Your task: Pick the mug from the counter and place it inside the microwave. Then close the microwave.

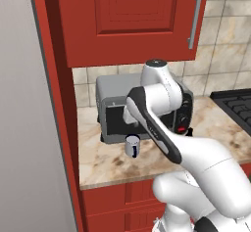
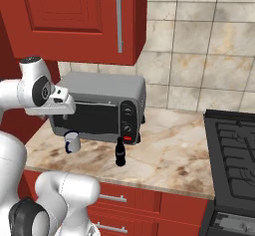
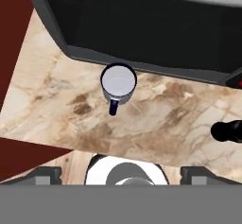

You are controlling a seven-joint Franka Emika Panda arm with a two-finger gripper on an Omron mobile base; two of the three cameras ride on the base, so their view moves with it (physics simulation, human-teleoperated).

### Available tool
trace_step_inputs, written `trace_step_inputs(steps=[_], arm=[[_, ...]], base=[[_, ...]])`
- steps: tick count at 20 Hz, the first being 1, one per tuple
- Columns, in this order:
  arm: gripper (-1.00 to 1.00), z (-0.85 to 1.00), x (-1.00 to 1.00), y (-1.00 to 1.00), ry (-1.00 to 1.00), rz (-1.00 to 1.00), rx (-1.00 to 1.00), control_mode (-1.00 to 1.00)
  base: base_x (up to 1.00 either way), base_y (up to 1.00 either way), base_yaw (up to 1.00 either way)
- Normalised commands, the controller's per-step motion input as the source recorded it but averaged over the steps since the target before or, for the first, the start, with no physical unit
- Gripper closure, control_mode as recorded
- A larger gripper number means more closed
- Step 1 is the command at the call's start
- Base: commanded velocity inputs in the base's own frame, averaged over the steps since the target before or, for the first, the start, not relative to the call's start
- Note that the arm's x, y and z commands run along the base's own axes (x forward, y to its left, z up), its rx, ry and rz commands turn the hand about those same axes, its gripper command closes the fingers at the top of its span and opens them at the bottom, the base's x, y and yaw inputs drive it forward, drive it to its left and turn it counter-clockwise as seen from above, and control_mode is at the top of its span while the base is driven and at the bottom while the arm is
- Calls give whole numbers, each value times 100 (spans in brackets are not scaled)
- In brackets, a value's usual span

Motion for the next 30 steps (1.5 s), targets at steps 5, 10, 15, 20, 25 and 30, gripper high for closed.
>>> trace_step_inputs(steps=[5,10,15,20,25,30], arm=[[-100,-32,0,6,-1,0,2,-100],[-100,-28,0,8,-5,0,3,-100],[-100,-30,0,7,-9,0,7,-100],[-100,-24,0,2,-6,0,2,-100],[-100,-10,0,0,-1,-1,0,-100],[-100,-1,0,0,0,-3,0,-100]], base=[[0,0,0],[0,0,0],[0,0,0],[0,0,0],[0,0,0],[0,0,0]])
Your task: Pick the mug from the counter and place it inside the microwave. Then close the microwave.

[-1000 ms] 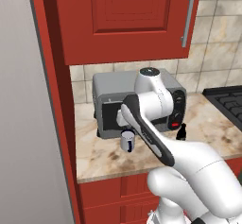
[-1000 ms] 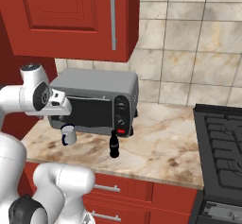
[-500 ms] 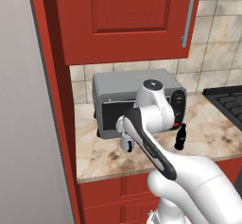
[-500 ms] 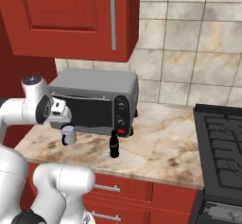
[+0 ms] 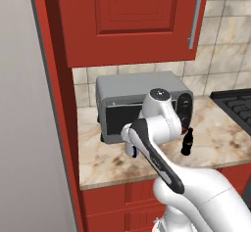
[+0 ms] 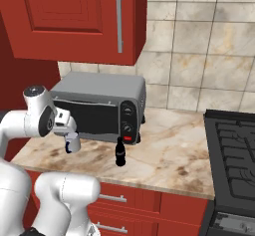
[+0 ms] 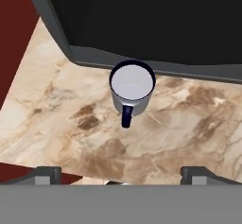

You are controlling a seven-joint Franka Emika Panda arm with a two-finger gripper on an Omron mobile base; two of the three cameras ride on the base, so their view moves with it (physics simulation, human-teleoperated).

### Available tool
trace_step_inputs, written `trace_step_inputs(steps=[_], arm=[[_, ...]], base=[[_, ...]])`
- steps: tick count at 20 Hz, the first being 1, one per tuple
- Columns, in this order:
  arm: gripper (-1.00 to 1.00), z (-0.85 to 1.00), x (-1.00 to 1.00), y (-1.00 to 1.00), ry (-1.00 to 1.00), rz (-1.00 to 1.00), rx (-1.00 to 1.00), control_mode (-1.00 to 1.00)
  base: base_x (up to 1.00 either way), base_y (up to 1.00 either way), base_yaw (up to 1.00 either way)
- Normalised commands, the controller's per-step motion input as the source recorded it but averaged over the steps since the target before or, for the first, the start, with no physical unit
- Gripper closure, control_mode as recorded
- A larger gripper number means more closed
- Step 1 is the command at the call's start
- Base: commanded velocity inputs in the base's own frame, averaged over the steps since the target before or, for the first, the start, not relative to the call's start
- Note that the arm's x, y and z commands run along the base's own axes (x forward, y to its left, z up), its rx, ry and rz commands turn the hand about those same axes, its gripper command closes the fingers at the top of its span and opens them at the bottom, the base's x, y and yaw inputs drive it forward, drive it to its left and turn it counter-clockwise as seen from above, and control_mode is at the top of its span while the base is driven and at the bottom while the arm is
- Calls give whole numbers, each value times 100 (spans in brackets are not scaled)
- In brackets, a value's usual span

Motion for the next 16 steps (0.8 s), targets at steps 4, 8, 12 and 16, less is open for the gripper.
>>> trace_step_inputs(steps=[4,8,12,16], arm=[[-100,-12,12,-1,0,-5,0,-100],[-100,-15,18,0,0,-8,0,-100],[-100,-17,22,0,0,-8,0,-100],[-100,-16,24,0,1,-6,0,-100]], base=[[0,0,0],[0,0,0],[0,0,0],[0,0,0]])
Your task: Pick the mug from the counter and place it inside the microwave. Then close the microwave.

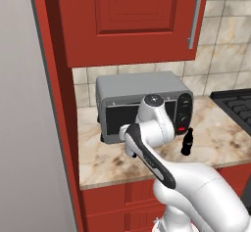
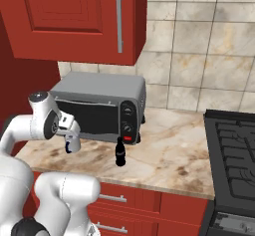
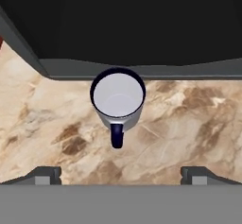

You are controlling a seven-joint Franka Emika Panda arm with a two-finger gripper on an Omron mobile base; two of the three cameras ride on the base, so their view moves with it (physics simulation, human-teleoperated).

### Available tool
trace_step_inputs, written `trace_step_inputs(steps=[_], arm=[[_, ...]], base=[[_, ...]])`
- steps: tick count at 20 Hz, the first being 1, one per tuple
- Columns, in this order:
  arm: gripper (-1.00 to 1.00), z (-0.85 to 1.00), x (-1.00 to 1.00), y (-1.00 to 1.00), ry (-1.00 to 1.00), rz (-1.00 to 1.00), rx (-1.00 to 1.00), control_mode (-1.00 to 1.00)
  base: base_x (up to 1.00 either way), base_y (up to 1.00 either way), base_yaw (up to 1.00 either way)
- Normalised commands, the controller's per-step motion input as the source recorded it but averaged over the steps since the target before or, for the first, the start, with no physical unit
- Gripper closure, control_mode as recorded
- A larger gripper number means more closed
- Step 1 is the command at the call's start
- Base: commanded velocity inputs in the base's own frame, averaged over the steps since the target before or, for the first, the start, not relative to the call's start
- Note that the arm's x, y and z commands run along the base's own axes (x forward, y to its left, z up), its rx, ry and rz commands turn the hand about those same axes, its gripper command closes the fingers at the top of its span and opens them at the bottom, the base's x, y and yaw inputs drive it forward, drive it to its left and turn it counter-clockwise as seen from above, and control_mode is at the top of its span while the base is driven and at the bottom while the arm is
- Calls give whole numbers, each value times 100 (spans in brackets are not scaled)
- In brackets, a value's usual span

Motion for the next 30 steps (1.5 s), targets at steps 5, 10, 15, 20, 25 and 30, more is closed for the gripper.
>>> trace_step_inputs(steps=[5,10,15,20,25,30], arm=[[-100,-14,9,0,0,-1,0,-100],[-100,-22,0,0,0,0,1,-100],[-100,-30,0,0,0,1,1,-100],[-100,-28,0,0,0,1,0,-100],[-100,-26,0,0,0,0,0,-100],[-100,-10,1,0,0,0,0,-100]], base=[[0,0,0],[0,0,0],[0,0,0],[0,0,0],[0,0,0],[0,0,0]])
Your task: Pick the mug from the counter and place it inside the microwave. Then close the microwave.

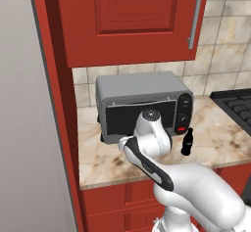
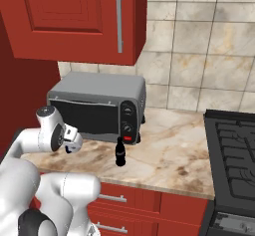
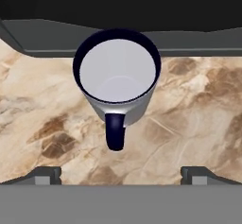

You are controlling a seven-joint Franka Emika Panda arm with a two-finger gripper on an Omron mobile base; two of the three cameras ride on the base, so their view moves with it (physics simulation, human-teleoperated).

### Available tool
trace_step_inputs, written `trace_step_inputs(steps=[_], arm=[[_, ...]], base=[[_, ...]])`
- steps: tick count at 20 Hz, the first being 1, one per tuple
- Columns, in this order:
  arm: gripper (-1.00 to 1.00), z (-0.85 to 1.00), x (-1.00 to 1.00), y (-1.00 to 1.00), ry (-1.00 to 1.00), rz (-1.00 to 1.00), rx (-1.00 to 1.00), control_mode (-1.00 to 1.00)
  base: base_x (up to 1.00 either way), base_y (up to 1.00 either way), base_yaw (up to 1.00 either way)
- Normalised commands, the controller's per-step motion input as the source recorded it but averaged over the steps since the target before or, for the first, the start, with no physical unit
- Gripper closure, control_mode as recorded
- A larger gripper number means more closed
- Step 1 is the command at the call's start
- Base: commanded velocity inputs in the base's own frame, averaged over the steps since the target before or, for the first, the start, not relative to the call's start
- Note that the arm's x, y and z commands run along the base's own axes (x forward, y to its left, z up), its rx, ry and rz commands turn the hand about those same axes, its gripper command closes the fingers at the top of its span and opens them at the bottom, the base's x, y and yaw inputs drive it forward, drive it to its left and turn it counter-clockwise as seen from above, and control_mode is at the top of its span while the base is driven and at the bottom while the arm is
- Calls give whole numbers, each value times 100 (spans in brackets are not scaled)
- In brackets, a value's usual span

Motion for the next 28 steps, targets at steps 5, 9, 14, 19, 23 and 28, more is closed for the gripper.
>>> trace_step_inputs(steps=[5,9,14,19,23,28], arm=[[-100,0,7,1,0,0,0,-100],[-100,0,14,6,2,0,0,-100],[-100,0,16,2,0,0,0,-100],[-100,0,8,0,0,0,0,-100],[-100,-5,0,0,0,0,0,-100],[-100,-10,0,0,3,0,0,-100]], base=[[0,0,0],[0,0,0],[0,0,0],[0,0,0],[0,0,0],[0,0,0]])
